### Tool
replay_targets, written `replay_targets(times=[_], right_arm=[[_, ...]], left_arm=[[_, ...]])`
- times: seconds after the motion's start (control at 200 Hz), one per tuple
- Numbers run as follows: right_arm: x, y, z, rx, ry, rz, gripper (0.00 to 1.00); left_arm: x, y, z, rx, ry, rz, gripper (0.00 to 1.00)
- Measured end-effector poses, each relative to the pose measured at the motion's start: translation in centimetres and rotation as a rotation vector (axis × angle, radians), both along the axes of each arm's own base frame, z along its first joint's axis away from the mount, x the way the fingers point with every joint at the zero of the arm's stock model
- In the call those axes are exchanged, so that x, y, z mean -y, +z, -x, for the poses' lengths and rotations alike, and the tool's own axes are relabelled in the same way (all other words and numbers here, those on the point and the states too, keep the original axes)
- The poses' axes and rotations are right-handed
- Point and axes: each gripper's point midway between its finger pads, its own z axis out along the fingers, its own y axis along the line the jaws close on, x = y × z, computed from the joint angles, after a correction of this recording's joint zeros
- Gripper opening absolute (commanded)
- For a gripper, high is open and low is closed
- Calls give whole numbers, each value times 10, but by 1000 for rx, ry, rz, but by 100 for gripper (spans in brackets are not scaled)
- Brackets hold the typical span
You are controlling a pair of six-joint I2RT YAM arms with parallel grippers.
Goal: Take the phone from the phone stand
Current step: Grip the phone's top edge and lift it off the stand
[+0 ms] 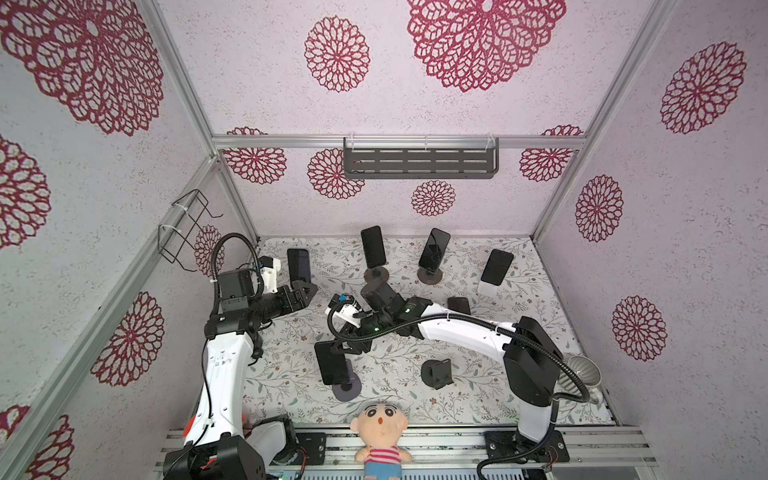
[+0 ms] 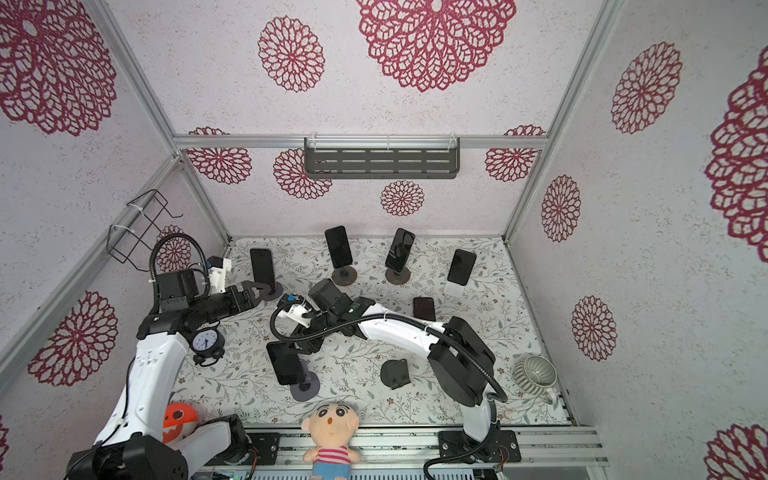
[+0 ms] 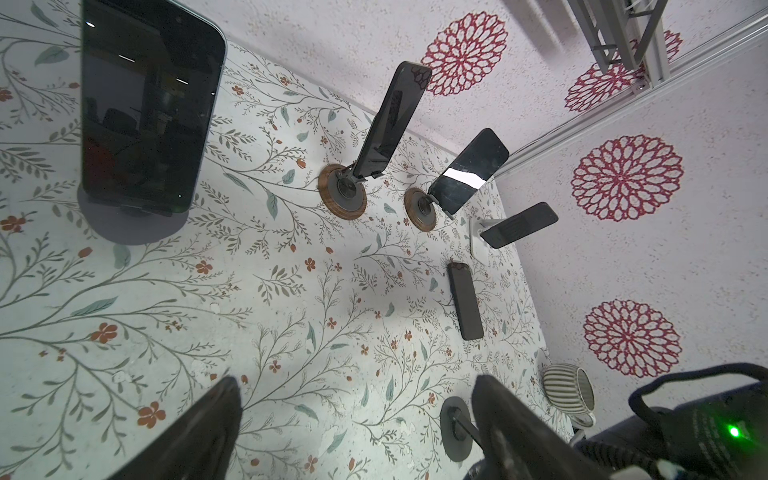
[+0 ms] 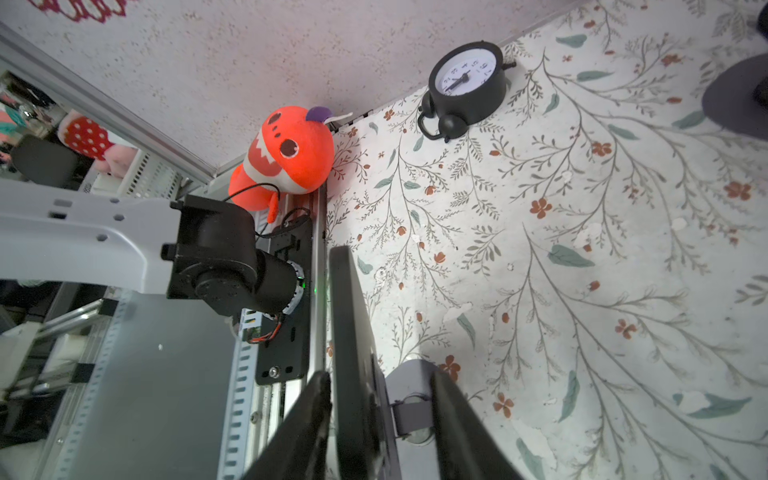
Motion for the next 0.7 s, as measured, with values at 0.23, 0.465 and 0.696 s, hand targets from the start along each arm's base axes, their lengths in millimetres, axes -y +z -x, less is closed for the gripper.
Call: replay_targets(times=[0.23,0.465,0.696], right_arm=[[-1,1,-1,1,-3,-4,14],[10,8,-11,18,-33,18,6],[53,54,-57,36,-145,-42,4]], left_arm=[[1,0,0,0,-3,2,91],[9,8,0,18,-36,63,91],[26,13,0,29,-80,80,89]])
